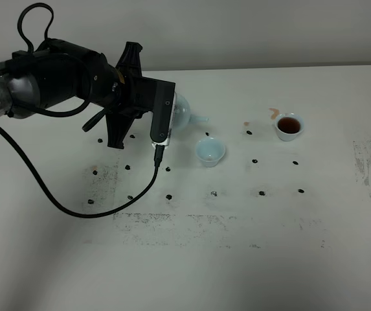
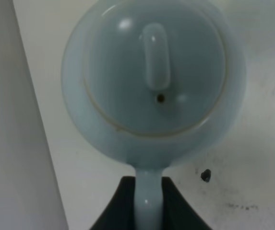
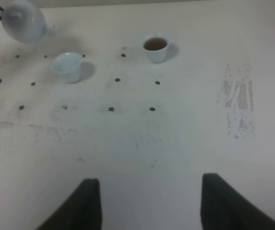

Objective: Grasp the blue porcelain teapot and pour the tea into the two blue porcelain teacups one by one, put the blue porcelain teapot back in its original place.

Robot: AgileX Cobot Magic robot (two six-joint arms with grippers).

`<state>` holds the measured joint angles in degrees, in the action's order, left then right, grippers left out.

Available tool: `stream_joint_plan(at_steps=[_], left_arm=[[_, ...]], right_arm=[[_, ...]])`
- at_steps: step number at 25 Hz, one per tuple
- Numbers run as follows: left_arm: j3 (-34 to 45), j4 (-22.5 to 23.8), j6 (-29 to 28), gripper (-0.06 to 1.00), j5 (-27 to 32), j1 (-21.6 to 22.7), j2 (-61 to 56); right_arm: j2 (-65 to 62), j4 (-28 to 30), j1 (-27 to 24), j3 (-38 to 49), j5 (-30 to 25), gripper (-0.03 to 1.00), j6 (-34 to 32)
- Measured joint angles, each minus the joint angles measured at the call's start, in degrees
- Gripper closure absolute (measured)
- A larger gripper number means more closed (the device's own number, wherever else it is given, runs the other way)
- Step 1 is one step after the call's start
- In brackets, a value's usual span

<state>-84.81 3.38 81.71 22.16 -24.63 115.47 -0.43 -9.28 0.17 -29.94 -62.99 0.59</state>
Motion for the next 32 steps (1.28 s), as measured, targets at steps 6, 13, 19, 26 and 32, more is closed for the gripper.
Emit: stream_joint_plan(at_steps=[6,13,19,26,32], left_arm=[[0.0,3.9,0.1,0.86,0.0,0.0,0.9],[0.0,6.6,-0.9,0.86,-0.5,-1.5,2.5],[0.0,8.0,-1.0,0.86,-1.5,-2.4,2.5],[0.0,11.3,-1.0,0.86,-1.5,-2.8,2.5],[0.0,15.3,-1.0,0.86,-1.5,-2.9,2.5]], right_arm=[[0.0,0.0,0.0,0.0,0.0,0.48,0.0],[0.0,0.0,0.0,0.0,0.0,0.48,0.0],[0.0,0.0,0.0,0.0,0.0,0.48,0.0],[0.0,0.0,0.0,0.0,0.0,0.48,0.0],[0.0,0.0,0.0,0.0,0.0,0.48,0.0]])
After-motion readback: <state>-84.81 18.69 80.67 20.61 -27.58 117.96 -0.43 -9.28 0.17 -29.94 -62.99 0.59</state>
